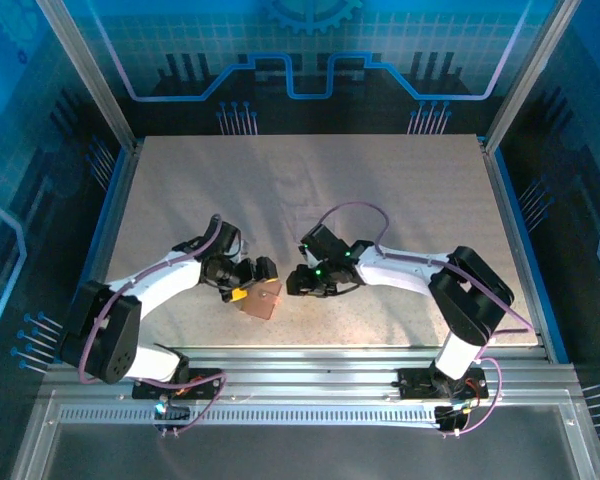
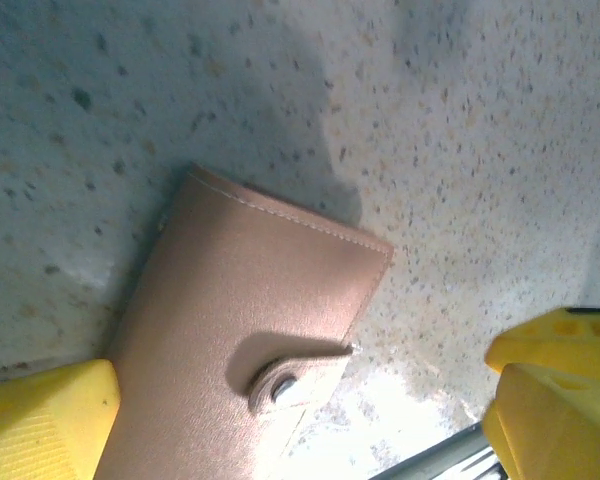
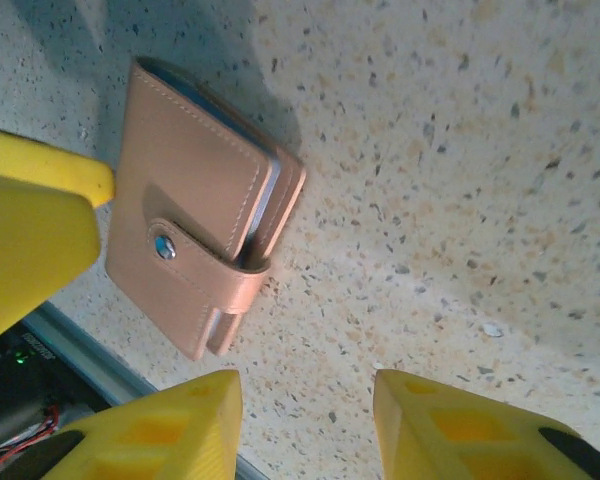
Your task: Take the credit cards out of the card holder
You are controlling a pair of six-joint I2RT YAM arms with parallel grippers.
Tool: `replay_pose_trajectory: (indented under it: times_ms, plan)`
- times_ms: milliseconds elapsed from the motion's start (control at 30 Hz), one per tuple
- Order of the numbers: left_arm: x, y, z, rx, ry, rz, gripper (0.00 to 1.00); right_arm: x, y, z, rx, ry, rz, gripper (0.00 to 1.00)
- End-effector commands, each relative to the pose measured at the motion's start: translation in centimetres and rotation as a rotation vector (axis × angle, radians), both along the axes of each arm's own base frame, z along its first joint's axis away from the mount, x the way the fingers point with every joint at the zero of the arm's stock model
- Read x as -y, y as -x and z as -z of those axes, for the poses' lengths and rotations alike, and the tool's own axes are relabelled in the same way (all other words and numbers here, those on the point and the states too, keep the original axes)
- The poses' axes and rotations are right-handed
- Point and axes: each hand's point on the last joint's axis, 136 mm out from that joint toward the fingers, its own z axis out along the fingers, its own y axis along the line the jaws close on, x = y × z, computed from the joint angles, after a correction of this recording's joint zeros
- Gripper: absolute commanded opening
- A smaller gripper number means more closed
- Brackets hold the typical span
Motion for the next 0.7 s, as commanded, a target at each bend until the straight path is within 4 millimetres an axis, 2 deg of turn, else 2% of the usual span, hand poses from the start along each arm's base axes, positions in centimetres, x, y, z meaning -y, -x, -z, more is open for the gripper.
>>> replay_pose_trajectory:
  times_ms: [0, 167, 200, 233, 333, 533, 667]
  plan:
    - [1.3, 1.2, -0.2, -0.036, 0.068, -0.026, 0.95, -0.8, 0.9, -0.5, -0.041, -0.089, 0.018, 0.4]
    - [2.6, 1.8, 0.1, -0.036, 0.101, -0.032, 0.85, -1.1, 1.2, 0.4, -0.065, -0.125, 0.031, 0.39]
    - [2.7, 1.8, 0.1, -0.031, 0.104, -0.035, 0.82, -1.4, 1.0, 0.3, -0.061, -0.142, 0.034, 0.38]
    - [2.7, 1.6, 0.1, -0.026, 0.106, -0.041, 0.79, -0.9, 1.6, 1.2, -0.08, -0.135, 0.04, 0.38]
    - [3.0, 1.0, 0.0, -0.009, 0.121, -0.051, 0.69, -1.0, 1.4, 1.8, -0.091, -0.168, 0.057, 0.37]
    - [3.6, -0.3, -0.1, 0.014, 0.13, -0.051, 0.62, -0.2, 0.4, 2.4, -0.097, -0.201, 0.096, 0.36]
    - [4.2, -1.3, 0.1, 0.018, 0.143, -0.048, 0.61, 0.3, -0.3, 2.8, -0.102, -0.204, 0.109, 0.36]
